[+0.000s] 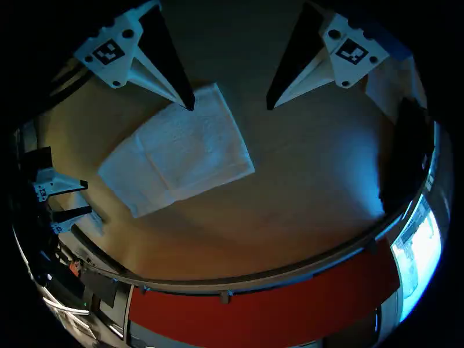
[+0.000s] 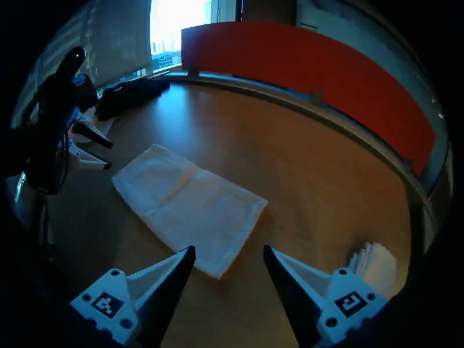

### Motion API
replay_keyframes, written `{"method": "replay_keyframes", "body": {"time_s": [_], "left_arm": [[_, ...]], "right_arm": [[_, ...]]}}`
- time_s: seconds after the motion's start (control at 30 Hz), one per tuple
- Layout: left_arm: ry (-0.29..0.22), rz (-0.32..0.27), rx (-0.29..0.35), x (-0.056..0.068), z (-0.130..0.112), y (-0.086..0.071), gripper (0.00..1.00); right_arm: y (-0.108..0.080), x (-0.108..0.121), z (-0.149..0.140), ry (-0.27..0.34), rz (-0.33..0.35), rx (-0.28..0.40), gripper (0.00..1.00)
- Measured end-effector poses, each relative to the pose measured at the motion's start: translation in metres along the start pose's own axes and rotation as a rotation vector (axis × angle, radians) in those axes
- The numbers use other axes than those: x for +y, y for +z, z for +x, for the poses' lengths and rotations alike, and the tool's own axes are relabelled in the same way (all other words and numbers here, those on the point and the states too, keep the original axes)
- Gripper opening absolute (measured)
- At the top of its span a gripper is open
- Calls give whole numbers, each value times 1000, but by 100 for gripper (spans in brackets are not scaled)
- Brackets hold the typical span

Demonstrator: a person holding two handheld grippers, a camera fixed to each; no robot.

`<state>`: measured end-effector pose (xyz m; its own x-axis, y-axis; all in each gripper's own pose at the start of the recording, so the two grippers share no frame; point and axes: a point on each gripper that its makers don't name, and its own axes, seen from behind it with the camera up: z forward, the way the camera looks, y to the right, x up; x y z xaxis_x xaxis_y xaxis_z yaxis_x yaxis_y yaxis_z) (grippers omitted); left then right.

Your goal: Fold towel

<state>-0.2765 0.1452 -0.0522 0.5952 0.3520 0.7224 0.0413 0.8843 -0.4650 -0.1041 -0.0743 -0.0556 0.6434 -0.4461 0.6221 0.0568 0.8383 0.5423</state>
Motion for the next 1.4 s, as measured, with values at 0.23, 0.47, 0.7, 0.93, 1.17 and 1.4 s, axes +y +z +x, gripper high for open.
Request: {"method": "replay_keyframes", "body": {"time_s": [0.23, 0.47, 0.7, 0.93, 1.17, 1.4], "left_arm": [[-21, -2, 2, 1, -10, -6, 92], [-33, 26, 18, -3, -13, -13, 92], [-55, 57, 29, -9, -22, -23, 92], [-121, 90, 50, -16, -36, -37, 92], [-166, 124, 79, -22, -50, -51, 92], [-182, 152, 93, -25, -62, -61, 92]], "right_arm": [[-4, -3, -3, 14, -2, 4, 90], [-3, -5, -4, -6, 11, 4, 90], [2, -7, -3, -39, 37, -1, 90], [5, -9, -4, -77, 67, -10, 90], [7, -11, -8, -117, 87, -25, 90], [11, -13, -9, -135, 104, -33, 90]]}}
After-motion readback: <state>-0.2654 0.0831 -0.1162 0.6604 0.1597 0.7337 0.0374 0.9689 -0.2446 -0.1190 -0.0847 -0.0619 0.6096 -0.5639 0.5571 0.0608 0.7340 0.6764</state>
